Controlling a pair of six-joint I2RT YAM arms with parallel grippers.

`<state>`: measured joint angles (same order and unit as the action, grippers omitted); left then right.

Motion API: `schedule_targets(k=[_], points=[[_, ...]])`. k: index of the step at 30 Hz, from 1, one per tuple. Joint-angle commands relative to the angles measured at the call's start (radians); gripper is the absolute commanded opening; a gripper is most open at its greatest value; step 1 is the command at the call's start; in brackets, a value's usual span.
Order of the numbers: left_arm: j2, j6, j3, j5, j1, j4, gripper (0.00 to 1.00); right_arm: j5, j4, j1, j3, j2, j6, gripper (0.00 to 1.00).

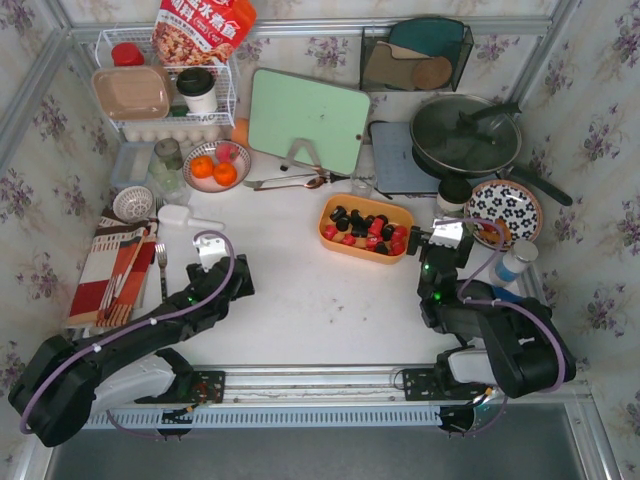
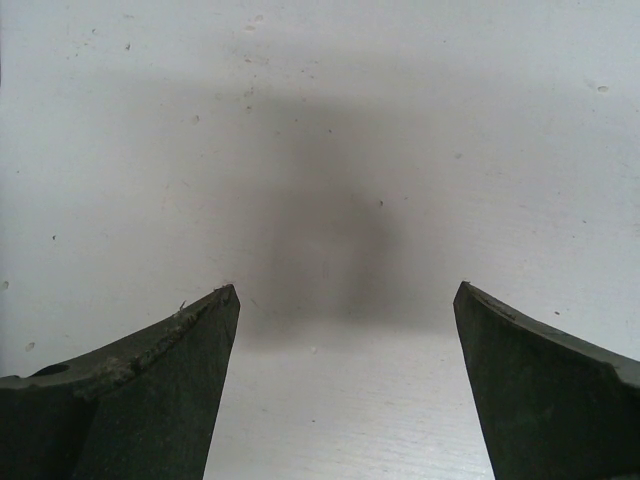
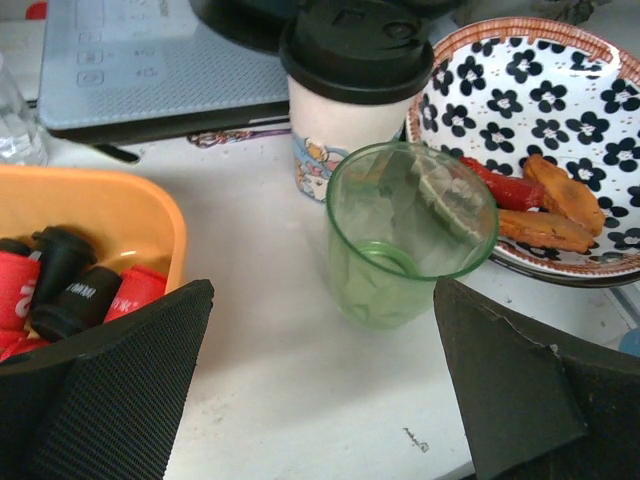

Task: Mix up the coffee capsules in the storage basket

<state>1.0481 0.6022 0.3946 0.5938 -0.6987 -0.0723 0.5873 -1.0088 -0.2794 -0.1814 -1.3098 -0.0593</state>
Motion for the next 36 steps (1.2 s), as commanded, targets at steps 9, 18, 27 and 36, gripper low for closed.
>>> schedule_targets(k=[9,18,27,36], points=[[0.02,-0.009,0.021,0.0,0.002,0.012,0.91,-0.039,-0.563,0.046,0.067,-0.223,-0.033,1.0],[0.043,-0.013,0.04,-0.003,0.002,0.005,0.91,-0.121,-0.47,0.077,0.054,-0.191,0.004,1.0],[0.057,-0.016,0.053,-0.005,0.002,-0.003,0.91,-0.279,-0.257,0.136,-0.048,-0.187,0.045,1.0],[0.046,-0.039,0.072,-0.005,0.002,-0.027,0.9,-0.471,-0.282,0.23,-0.023,-0.219,0.086,1.0]])
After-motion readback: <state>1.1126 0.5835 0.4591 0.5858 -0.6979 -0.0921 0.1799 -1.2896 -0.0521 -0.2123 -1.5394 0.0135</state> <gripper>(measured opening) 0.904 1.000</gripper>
